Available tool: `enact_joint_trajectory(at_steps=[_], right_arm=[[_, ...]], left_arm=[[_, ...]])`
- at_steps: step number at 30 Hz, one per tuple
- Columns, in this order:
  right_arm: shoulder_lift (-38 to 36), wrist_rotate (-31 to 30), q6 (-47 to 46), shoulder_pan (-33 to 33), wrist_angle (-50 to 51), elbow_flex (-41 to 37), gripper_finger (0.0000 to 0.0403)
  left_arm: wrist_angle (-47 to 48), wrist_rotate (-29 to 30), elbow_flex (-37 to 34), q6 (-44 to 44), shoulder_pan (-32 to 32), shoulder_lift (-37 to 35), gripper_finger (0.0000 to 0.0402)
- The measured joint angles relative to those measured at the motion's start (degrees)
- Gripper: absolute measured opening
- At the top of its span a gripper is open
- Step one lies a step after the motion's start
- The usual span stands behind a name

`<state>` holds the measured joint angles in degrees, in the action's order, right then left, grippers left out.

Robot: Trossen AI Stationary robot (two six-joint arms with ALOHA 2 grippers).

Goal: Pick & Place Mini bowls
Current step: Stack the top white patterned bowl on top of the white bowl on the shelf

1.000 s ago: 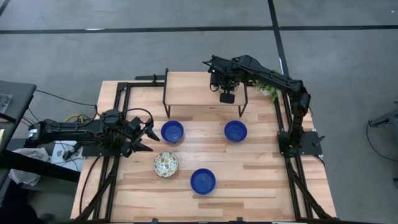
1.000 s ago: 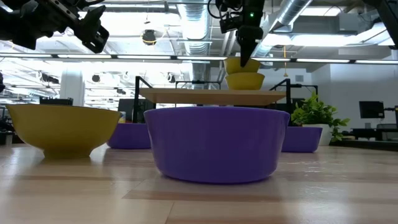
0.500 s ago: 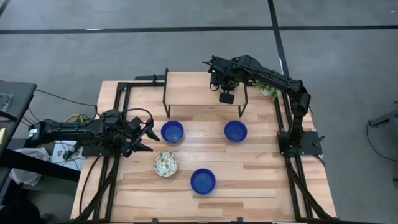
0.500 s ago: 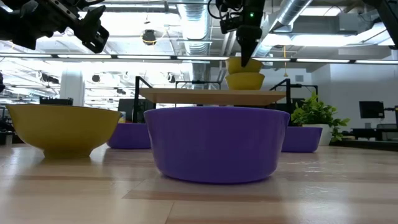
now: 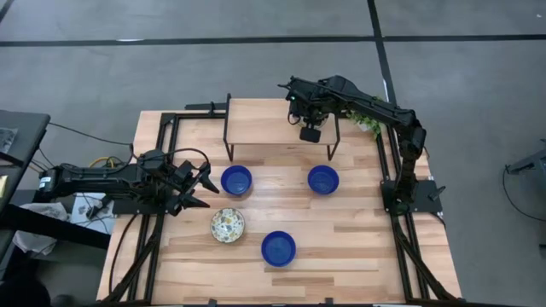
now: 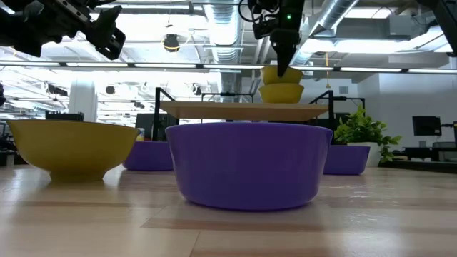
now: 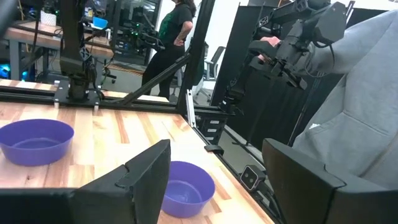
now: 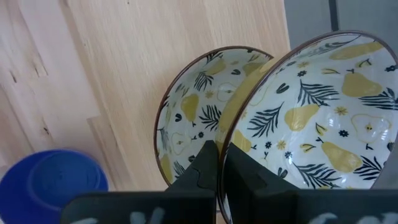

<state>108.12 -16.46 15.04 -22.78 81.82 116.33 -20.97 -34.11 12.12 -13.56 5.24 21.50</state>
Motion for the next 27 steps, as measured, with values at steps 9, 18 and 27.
enact_joint_trajectory(at_steps=[9, 18, 27], right_arm=[[0.0, -0.01, -0.12, 0.83, 0.24, 0.02, 0.0], [0.0, -0.03, -0.12, 1.42, 1.27, 0.0, 0.0], [-0.02, 0.01, -1.03, 1.75, 0.85, -1.88, 0.0]], left_arm=[[0.02, 0.0, 0.0, 0.0, 0.02, 0.0, 0.0253], [0.02, -0.02, 0.0, 0.0, 0.0, 0.0, 0.0253], [0.02, -0.02, 0.0, 0.0, 0.02, 0.0, 0.0253]])
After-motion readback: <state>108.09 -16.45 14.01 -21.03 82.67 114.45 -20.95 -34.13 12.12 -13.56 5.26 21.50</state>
